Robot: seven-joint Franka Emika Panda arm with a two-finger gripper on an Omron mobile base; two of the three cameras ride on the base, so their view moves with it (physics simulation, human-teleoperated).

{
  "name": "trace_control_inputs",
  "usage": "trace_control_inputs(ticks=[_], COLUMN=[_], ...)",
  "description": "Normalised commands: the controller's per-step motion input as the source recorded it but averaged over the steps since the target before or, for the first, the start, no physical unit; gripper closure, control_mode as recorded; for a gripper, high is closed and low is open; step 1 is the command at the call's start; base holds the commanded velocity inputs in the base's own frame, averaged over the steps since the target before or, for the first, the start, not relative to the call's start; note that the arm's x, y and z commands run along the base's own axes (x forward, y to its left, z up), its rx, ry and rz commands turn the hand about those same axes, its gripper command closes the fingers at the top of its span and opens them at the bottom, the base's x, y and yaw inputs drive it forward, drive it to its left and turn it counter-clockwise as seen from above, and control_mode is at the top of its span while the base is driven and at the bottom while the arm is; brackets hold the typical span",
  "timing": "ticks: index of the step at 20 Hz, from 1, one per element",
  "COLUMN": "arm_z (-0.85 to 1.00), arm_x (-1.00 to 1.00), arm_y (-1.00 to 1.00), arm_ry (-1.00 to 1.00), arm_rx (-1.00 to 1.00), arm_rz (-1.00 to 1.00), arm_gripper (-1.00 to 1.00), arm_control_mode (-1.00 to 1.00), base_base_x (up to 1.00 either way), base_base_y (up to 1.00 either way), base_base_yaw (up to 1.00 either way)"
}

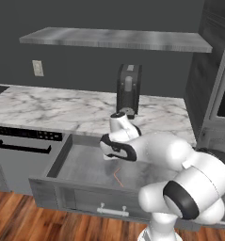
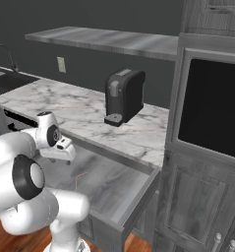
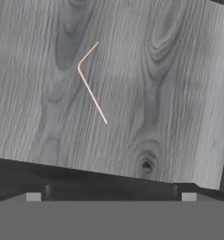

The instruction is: Take a straw from the drawer in front and place it inside the glass cup on the dining counter.

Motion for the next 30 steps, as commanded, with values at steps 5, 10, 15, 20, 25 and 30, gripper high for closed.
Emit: trace_control_inputs(ticks=[5,10,15,20,25,30], arm_z=[-0.18,-0.19,-0.19,-0.17,-0.18,-0.25], arm_x=[0.2,0.13,0.0,0.1,0.2,0.12], arm_y=[0.0,0.0,0.0,0.0,0.0,0.0], arm_ry=[0.0,0.0,0.0,0.0,0.0,0.0], arm_rx=[0.0,0.0,0.0,0.0,0.0,0.0], arm_rz=[0.0,0.0,0.0,0.0,0.0,0.0], arm_gripper=[-1.0,-1.0,-1.0,-1.0,-1.0,-1.0], arm_control_mode=[-1.0,-1.0,-1.0,-1.0,-1.0,-1.0], base_base_x=[0.0,0.0,0.0,0.0,0.0,0.0], base_base_y=[0.0,0.0,0.0,0.0,0.0,0.0], base_base_yaw=[0.0,0.0,0.0,0.0,0.0,0.0])
